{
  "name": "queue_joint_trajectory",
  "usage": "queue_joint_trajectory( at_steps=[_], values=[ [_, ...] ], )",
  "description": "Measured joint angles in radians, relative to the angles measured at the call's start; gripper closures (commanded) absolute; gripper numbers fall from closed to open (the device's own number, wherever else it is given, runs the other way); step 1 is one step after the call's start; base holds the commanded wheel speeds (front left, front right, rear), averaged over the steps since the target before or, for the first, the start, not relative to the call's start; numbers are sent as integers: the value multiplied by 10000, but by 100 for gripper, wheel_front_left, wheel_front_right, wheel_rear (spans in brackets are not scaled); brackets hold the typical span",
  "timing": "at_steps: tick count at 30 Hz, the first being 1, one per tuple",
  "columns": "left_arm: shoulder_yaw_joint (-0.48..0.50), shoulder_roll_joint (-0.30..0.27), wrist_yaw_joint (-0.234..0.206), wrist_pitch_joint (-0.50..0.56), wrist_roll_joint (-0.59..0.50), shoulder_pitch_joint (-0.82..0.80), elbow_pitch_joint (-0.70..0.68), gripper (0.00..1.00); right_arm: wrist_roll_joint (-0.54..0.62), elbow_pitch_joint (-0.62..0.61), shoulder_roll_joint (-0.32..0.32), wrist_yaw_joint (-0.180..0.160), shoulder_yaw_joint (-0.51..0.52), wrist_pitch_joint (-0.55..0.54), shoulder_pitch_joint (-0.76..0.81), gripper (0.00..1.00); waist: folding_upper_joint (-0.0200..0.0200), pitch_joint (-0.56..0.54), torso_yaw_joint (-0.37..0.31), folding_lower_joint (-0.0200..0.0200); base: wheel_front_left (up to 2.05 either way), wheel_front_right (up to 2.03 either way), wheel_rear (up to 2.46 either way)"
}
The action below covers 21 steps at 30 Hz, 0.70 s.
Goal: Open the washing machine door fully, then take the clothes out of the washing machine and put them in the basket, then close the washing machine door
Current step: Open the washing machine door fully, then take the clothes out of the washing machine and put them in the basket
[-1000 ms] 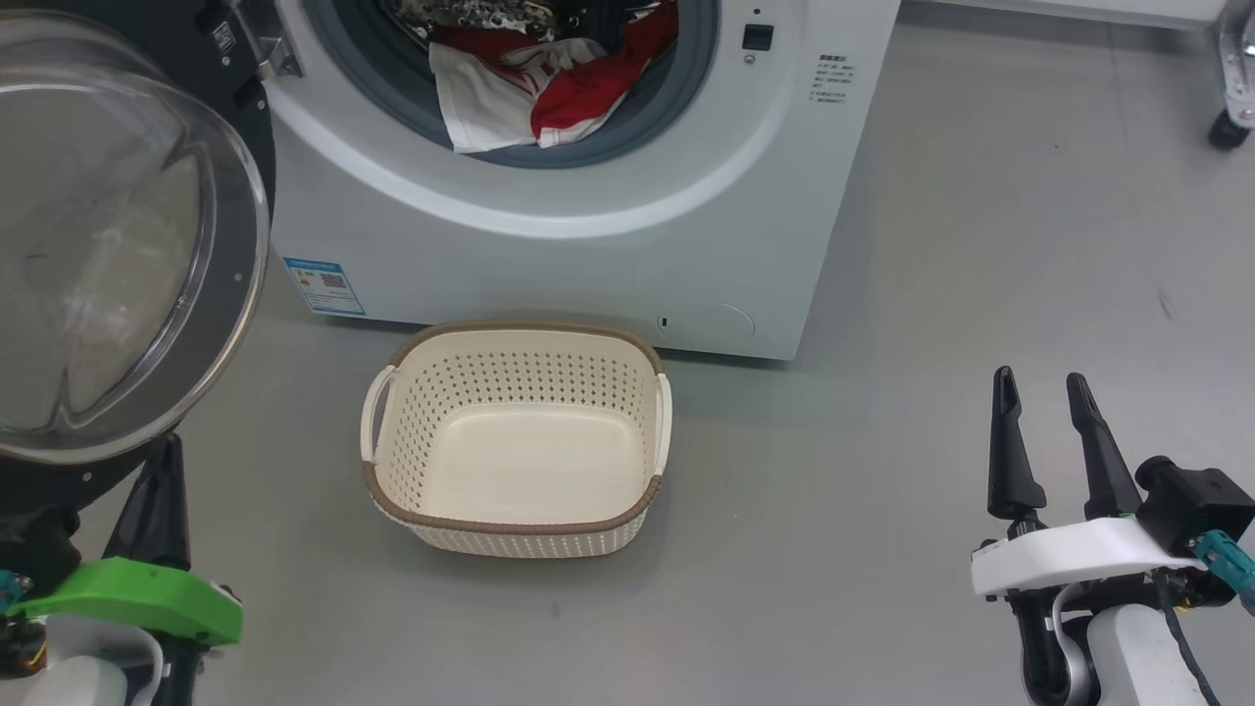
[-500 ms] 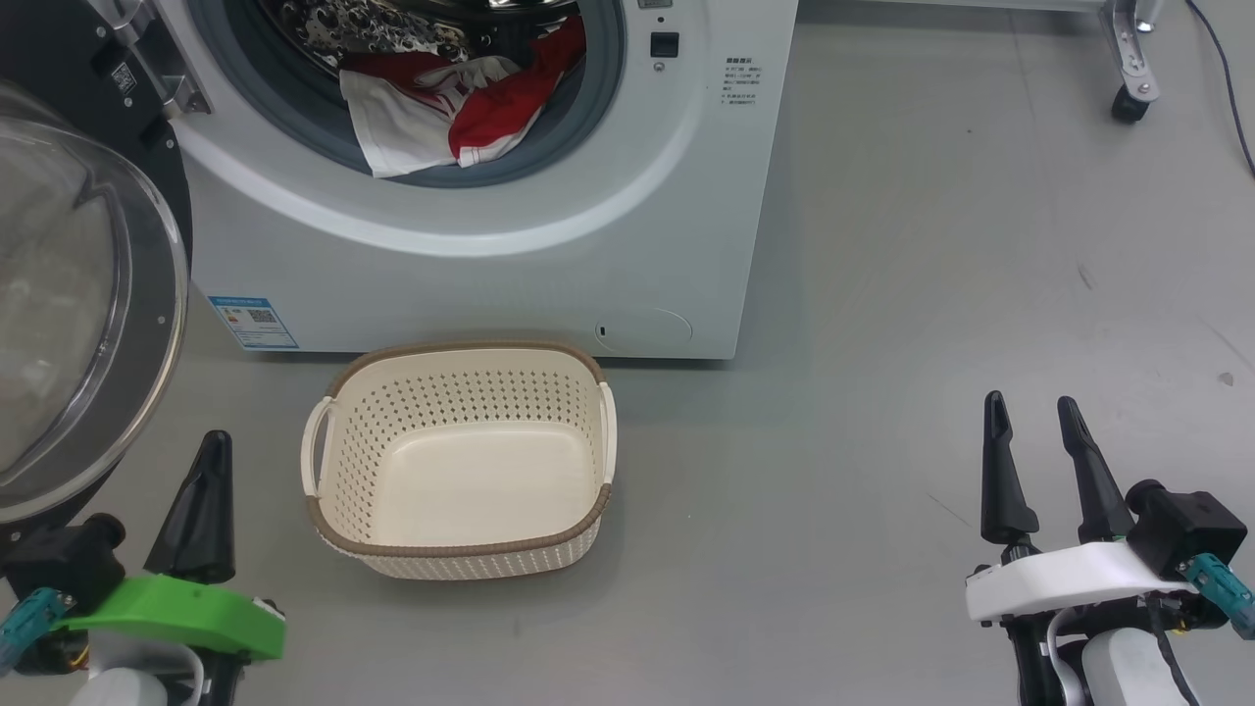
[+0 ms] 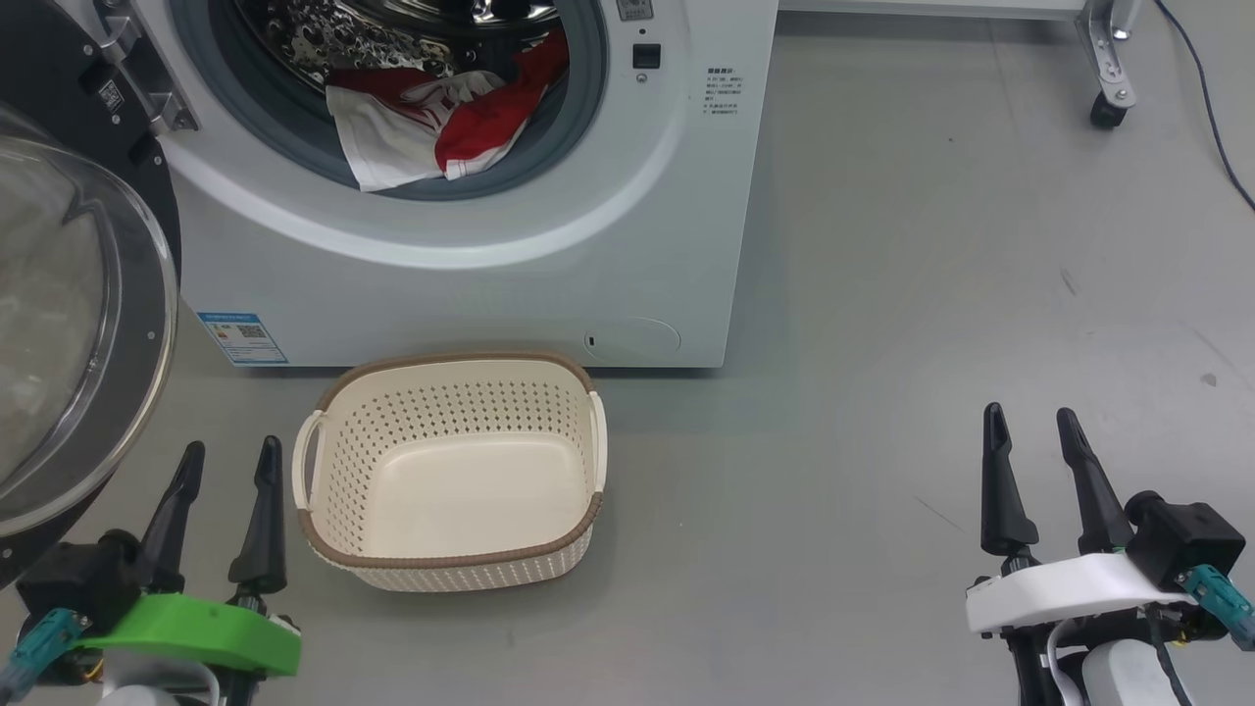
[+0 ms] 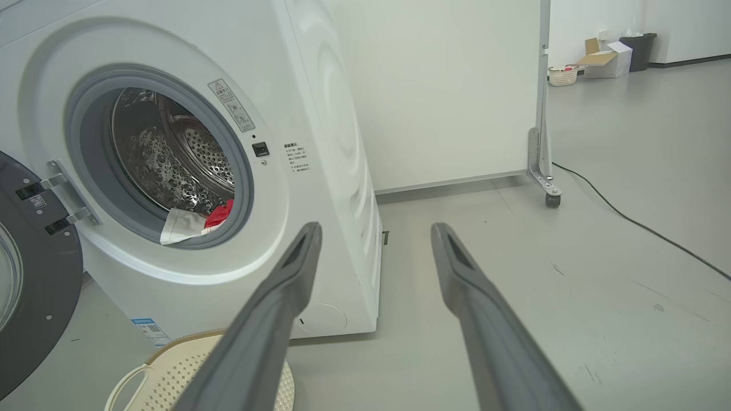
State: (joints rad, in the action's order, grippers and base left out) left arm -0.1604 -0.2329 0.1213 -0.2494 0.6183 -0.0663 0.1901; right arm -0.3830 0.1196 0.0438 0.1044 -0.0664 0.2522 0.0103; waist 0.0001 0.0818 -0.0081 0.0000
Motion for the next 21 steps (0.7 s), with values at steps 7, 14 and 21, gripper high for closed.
queue_joint_trajectory(
  at_steps=[7, 14, 21],
  values=[
    [65, 54, 2, 0, -222, 151, -238, 0, 71, -42, 0, 0, 6, 0, 74, 0, 0, -13, -46, 0, 0, 0, 0],
    [255, 84, 2, 0, -395, 161, -426, 0, 447, -104, 10, -15, 25, 0, 158, 0, 0, 65, -52, 0, 0, 0, 0],
    [366, 261, 2, 0, -483, 174, -539, 0, 813, -125, 127, -104, 23, 0, 159, 0, 0, 114, -21, 0, 0, 0, 0]
  ],
)
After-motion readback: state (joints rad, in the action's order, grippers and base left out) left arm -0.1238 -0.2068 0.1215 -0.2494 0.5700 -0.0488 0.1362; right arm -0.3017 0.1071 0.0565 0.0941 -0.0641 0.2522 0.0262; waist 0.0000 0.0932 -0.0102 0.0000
